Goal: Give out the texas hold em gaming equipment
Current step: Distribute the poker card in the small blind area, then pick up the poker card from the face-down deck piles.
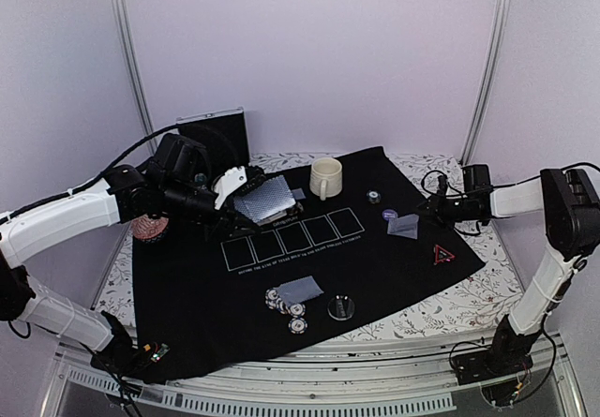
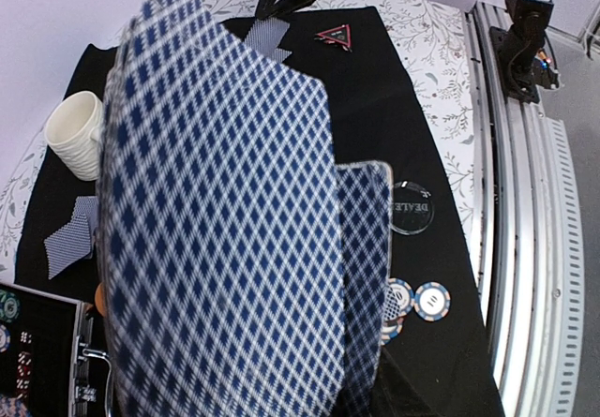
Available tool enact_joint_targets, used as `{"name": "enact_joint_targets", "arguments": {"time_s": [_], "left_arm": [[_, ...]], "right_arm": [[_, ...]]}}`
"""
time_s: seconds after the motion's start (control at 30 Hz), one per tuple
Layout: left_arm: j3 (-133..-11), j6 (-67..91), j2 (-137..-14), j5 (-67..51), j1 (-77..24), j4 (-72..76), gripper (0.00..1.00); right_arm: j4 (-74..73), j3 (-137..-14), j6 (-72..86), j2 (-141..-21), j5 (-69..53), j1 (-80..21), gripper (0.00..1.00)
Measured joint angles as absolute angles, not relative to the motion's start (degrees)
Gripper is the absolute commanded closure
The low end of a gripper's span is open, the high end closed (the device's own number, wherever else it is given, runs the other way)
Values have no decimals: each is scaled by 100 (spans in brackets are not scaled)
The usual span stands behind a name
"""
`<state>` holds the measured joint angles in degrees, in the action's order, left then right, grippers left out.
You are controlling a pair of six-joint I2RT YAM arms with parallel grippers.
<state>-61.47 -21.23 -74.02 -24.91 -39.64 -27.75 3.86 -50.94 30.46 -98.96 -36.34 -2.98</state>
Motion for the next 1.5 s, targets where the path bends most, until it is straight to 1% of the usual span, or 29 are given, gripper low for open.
{"name": "enact_joint_targets", "arguments": {"time_s": [0.07, 0.17, 0.2, 0.23, 0.33, 0.43, 0.5, 0.6, 0.67, 0.7, 0.77, 0.8, 0.83, 0.93, 1.03, 1.23, 1.27, 1.3, 1.4, 1.43, 1.5], "left_arm": [[-6147, -2123, -7402, -2488, -3964, -2775, 62], [-6147, -2123, -7400, -2488, -3964, -2775, 61], [-6147, -2123, -7400, -2488, -3964, -2775, 62], [-6147, -2123, -7400, -2486, -3962, -2775, 61], [-6147, -2123, -7400, -2488, -3964, -2773, 61], [-6147, -2123, -7400, -2486, -3962, -2775, 61], [-6147, -2123, -7400, -2484, -3962, -2773, 61], [-6147, -2123, -7397, -2484, -3962, -2773, 61], [-6147, -2123, -7393, -2486, -3962, -2773, 61], [-6147, -2123, -7393, -2486, -3962, -2773, 61], [-6147, -2123, -7393, -2486, -3962, -2773, 61], [-6147, -2123, -7393, -2486, -3962, -2773, 61], [-6147, -2123, -7393, -2484, -3962, -2773, 61], [-6147, -2123, -7393, -2484, -3962, -2773, 61], [-6147, -2123, -7393, -2486, -3962, -2773, 61], [-6147, -2123, -7393, -2486, -3962, -2773, 61], [-6147, -2123, -7393, -2486, -3962, -2773, 61], [-6147, -2123, -7393, -2486, -3962, -2773, 61], [-6147, -2123, -7393, -2486, -3962, -2775, 61], [-6147, -2123, -7393, -2486, -3962, -2773, 61], [-6147, -2123, -7393, -2488, -3962, -2773, 61]], "right_arm": [[268, -5103, 3039, -9974, -3573, -298, 30], [-266, -5277, 2926, -9955, -3142, -325, 13], [-504, -5402, 2862, -9920, -2908, -353, 4], [-775, -5553, 2797, -9856, -2663, -410, 1], [-1575, -6283, 2534, -9636, -1894, -801, 1], [-2029, -7269, 2134, -9441, -1212, -1667, 1], [-1850, -7550, 1743, -9225, -1422, -2392, 1], [-1358, -7544, 1236, -8840, -2294, -3538, 0], [-945, -7537, 978, -8746, -2919, -4226, 3], [-812, -7559, 891, -8755, -3133, -4464, 6], [-770, -7752, 794, -8919, -3422, -4709, 17], [-764, -7900, 786, -9063, -3483, -4733, 24], [-760, -8049, 766, -9218, -3531, -4735, 28], [-749, -8285, 770, -9607, -3610, -4718, 35], [-760, -8285, 812, -9765, -3649, -4720, 49], [-663, -8287, 897, -9789, -3745, -4724, 76], [-646, -8287, 928, -9793, -3767, -4724, 79], [-635, -8287, 937, -9800, -3791, -4724, 80], [-637, -8287, 945, -9815, -3828, -4724, 95], [-637, -8289, 943, -9821, -3833, -4724, 97], [-644, -8300, 932, -9837, -3839, -4724, 98]]}}
